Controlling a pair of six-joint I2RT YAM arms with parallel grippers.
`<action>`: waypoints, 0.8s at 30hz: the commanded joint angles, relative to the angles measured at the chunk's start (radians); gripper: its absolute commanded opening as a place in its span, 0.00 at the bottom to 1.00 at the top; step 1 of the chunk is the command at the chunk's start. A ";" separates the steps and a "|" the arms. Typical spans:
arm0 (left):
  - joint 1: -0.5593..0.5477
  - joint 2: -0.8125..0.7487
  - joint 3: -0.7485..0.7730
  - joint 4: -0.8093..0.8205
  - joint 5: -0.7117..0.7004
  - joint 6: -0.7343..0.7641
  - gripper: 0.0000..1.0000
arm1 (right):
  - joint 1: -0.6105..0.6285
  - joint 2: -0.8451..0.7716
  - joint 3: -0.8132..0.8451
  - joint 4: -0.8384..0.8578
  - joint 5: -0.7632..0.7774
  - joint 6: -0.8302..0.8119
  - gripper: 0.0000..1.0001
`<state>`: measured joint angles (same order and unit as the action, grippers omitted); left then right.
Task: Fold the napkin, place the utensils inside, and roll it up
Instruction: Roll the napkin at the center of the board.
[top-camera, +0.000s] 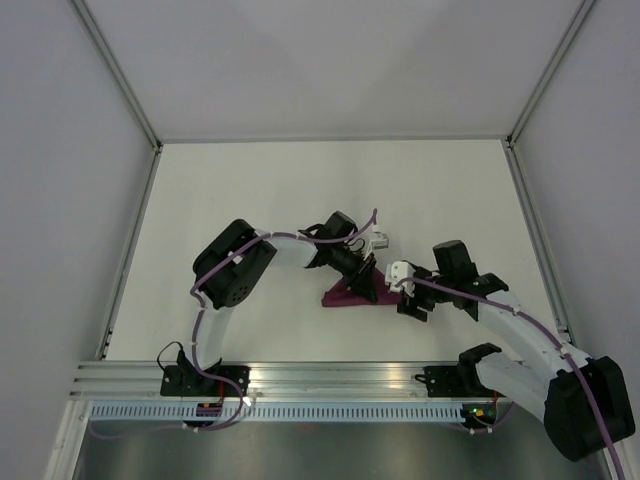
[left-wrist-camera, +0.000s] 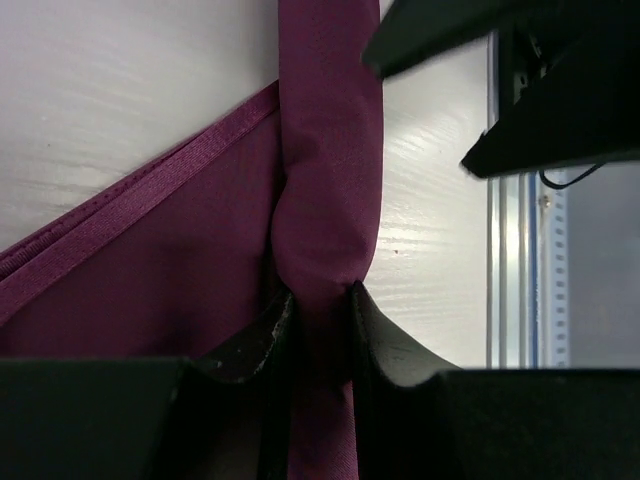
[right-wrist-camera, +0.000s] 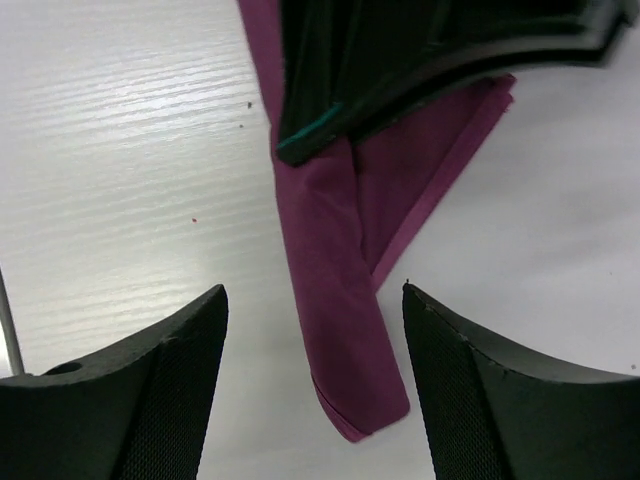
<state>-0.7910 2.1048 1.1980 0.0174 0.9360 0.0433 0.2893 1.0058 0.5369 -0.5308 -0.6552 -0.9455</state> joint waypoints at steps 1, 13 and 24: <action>0.015 0.087 -0.012 -0.211 -0.033 -0.029 0.02 | 0.112 -0.036 -0.067 0.248 0.153 0.045 0.76; 0.024 0.130 0.032 -0.214 -0.023 -0.080 0.02 | 0.347 0.071 -0.138 0.379 0.292 0.085 0.75; 0.026 0.126 0.038 -0.217 -0.002 -0.072 0.04 | 0.419 0.195 -0.152 0.466 0.397 0.086 0.57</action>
<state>-0.7631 2.1666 1.2617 -0.1013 1.0466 -0.0387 0.7033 1.1744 0.3992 -0.0822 -0.3229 -0.8635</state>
